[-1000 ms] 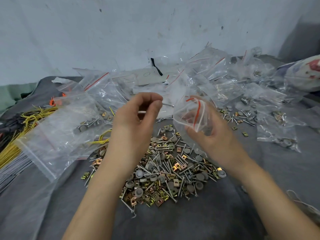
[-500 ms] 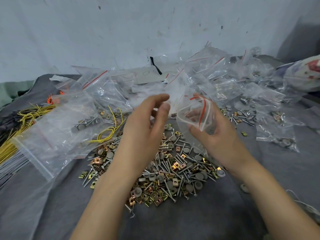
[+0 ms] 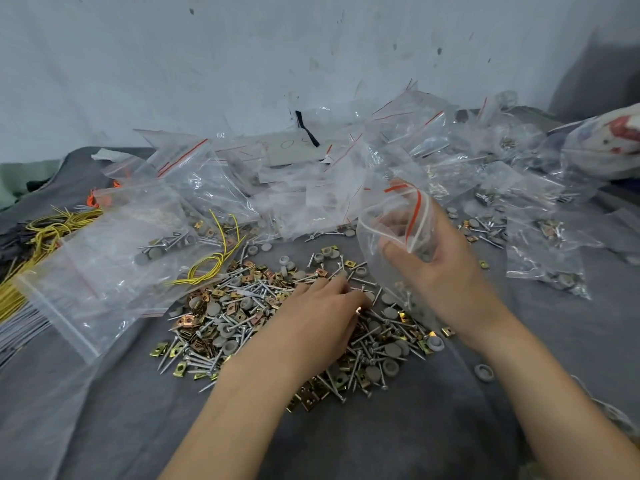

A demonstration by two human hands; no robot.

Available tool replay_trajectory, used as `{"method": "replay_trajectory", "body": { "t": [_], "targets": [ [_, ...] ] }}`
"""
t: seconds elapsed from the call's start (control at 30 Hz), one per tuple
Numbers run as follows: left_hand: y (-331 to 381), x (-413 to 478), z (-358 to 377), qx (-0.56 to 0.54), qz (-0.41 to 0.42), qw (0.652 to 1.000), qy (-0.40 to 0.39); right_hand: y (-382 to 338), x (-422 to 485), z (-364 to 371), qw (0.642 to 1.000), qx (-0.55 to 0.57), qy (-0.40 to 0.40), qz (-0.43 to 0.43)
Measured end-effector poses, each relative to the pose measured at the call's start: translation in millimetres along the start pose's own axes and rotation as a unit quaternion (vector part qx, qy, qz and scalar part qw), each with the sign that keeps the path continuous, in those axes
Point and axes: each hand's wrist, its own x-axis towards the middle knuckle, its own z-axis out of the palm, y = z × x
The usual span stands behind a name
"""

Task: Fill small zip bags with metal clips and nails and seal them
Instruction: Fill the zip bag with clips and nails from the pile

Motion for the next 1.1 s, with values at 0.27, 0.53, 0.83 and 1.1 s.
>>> {"method": "replay_trajectory", "body": {
  "t": [0.27, 0.53, 0.83, 1.1],
  "targets": [
    [0, 2, 1, 0.005, -0.016, 1.0, -0.014, 0, 2, -1, 1.0, 0.017, 0.004, -0.001],
    [0, 3, 0, -0.001, -0.027, 0.999, -0.016, 4, 3, -1, 0.999, 0.035, 0.005, -0.013],
    [-8, 0, -16, -0.14, -0.066, 0.985, 0.074, 0, 3, -1, 0.999, 0.027, 0.005, -0.016],
    [-2, -4, -65, -0.497, -0.072, 0.818, 0.28, -2, -2, 4, 0.999, 0.006, -0.03, -0.007]
  ]
}}
